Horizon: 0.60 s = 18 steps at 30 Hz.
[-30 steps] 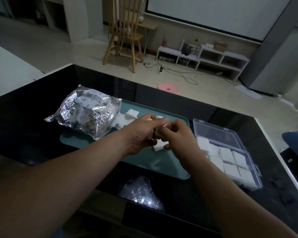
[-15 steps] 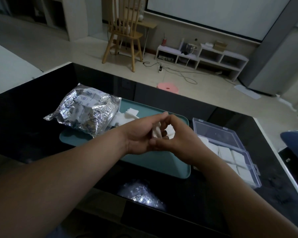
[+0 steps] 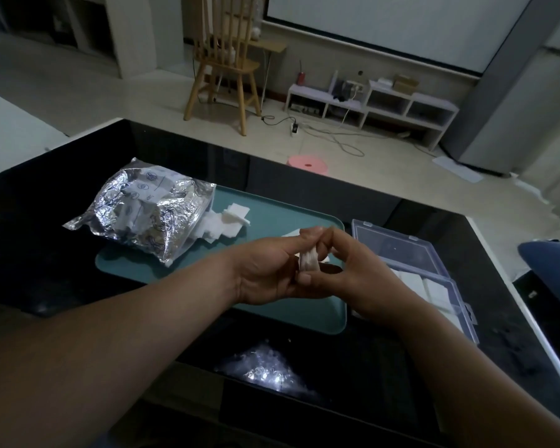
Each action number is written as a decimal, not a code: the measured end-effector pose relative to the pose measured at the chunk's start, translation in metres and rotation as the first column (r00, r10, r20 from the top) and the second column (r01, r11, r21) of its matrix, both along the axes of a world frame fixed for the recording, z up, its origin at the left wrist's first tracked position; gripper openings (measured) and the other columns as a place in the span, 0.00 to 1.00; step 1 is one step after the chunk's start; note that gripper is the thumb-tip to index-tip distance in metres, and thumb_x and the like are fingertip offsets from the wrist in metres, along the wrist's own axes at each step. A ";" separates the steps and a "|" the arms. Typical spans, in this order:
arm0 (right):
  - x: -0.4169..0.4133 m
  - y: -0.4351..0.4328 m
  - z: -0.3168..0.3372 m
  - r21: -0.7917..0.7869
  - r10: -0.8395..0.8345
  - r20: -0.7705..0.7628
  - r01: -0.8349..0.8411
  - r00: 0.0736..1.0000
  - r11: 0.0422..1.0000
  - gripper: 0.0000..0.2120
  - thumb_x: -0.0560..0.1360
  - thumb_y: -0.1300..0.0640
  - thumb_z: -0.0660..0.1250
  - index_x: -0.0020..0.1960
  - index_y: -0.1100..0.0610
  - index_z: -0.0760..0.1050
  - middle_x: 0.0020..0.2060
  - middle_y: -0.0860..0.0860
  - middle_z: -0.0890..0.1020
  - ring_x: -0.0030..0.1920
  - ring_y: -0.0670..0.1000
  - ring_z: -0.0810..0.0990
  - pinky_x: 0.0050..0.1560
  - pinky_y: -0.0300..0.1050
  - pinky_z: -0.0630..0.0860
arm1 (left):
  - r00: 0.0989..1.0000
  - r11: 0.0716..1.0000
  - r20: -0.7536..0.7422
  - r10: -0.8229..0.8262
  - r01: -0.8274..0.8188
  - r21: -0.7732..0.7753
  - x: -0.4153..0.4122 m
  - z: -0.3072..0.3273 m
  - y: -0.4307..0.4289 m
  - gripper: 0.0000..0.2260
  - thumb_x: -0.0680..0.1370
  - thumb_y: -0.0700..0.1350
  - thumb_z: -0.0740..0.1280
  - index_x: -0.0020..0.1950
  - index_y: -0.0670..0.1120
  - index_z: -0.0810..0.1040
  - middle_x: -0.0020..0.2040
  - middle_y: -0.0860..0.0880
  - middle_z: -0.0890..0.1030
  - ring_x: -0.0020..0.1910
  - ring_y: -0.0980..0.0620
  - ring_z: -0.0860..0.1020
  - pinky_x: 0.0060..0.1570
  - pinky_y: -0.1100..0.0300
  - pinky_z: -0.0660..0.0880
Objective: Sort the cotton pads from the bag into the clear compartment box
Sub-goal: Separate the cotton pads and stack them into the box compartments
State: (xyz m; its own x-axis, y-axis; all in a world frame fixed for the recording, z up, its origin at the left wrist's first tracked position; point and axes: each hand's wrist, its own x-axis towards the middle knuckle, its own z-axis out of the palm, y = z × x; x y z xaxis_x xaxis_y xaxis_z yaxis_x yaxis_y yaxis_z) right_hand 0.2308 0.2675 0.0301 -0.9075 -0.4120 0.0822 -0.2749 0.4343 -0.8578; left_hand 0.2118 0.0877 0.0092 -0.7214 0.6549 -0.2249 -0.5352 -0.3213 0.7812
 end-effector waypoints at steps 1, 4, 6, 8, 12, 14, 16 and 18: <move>0.000 0.003 -0.001 0.019 0.004 -0.001 -0.004 1.000 1.000 0.17 0.73 0.61 0.80 0.47 0.61 0.70 0.54 0.55 0.83 0.57 0.56 0.84 0.58 0.52 0.83 | 1.000 1.000 0.011 0.000 0.000 -0.004 0.000 0.000 0.003 0.24 0.84 0.55 0.61 0.74 0.43 0.71 0.64 0.45 0.76 0.53 0.50 0.83 0.55 0.50 0.82; -0.001 0.013 -0.002 0.132 -0.003 -0.042 0.009 0.999 0.991 0.15 0.74 0.57 0.79 0.48 0.57 0.73 0.55 0.46 0.84 0.59 0.46 0.83 0.60 0.47 0.80 | 1.000 1.000 0.021 0.002 -0.002 -0.030 -0.001 0.001 0.009 0.14 0.84 0.53 0.61 0.60 0.44 0.77 0.50 0.46 0.80 0.45 0.52 0.82 0.59 0.49 0.80; -0.001 0.019 -0.003 0.098 -0.023 -0.071 0.030 0.997 0.995 0.14 0.74 0.57 0.79 0.50 0.57 0.74 0.61 0.42 0.81 0.64 0.39 0.79 0.60 0.34 0.76 | 0.999 0.999 0.035 0.032 -0.031 -0.021 -0.003 0.001 0.015 0.11 0.83 0.52 0.63 0.57 0.46 0.76 0.44 0.48 0.80 0.45 0.52 0.80 0.54 0.52 0.81; 0.001 0.021 -0.002 0.082 -0.084 -0.107 0.093 0.991 0.992 0.11 0.77 0.53 0.76 0.51 0.55 0.76 0.64 0.38 0.78 0.65 0.32 0.75 0.58 0.24 0.70 | 0.996 0.997 0.049 0.078 -0.078 -0.002 -0.004 0.003 0.022 0.11 0.84 0.50 0.62 0.61 0.45 0.77 0.45 0.47 0.82 0.47 0.50 0.82 0.49 0.52 0.84; -0.001 0.026 -0.007 0.173 -0.187 -0.232 0.229 0.955 0.958 0.06 0.79 0.49 0.71 0.50 0.50 0.78 0.60 0.40 0.78 0.61 0.32 0.74 0.57 0.26 0.68 | 0.988 0.991 0.076 0.136 -0.135 -0.026 -0.008 0.003 0.036 0.17 0.87 0.54 0.57 0.65 0.46 0.79 0.46 0.49 0.84 0.42 0.53 0.83 0.47 0.53 0.84; -0.001 0.029 -0.008 0.220 -0.184 -0.249 0.240 0.951 0.945 0.05 0.78 0.50 0.72 0.49 0.50 0.79 0.62 0.41 0.78 0.62 0.34 0.74 0.59 0.27 0.67 | 0.983 0.987 0.093 0.157 -0.154 -0.045 -0.013 0.001 0.045 0.19 0.86 0.56 0.56 0.64 0.47 0.79 0.45 0.48 0.82 0.42 0.53 0.81 0.47 0.53 0.83; 0.000 0.031 -0.007 0.243 -0.197 -0.238 0.255 0.951 0.936 0.07 0.77 0.46 0.72 0.49 0.48 0.79 0.61 0.41 0.78 0.62 0.36 0.74 0.58 0.28 0.66 | 0.981 0.986 0.102 0.164 -0.160 -0.049 -0.014 0.001 0.051 0.21 0.86 0.58 0.55 0.60 0.46 0.80 0.45 0.49 0.82 0.41 0.54 0.81 0.44 0.55 0.82; 0.002 0.034 -0.006 0.257 -0.235 -0.260 0.301 0.937 0.918 0.11 0.75 0.40 0.71 0.49 0.46 0.78 0.58 0.42 0.77 0.61 0.40 0.74 0.58 0.34 0.69 | 0.982 0.987 0.110 0.156 -0.151 -0.058 -0.012 0.005 0.059 0.24 0.85 0.62 0.53 0.52 0.46 0.79 0.35 0.51 0.80 0.30 0.56 0.78 0.34 0.59 0.80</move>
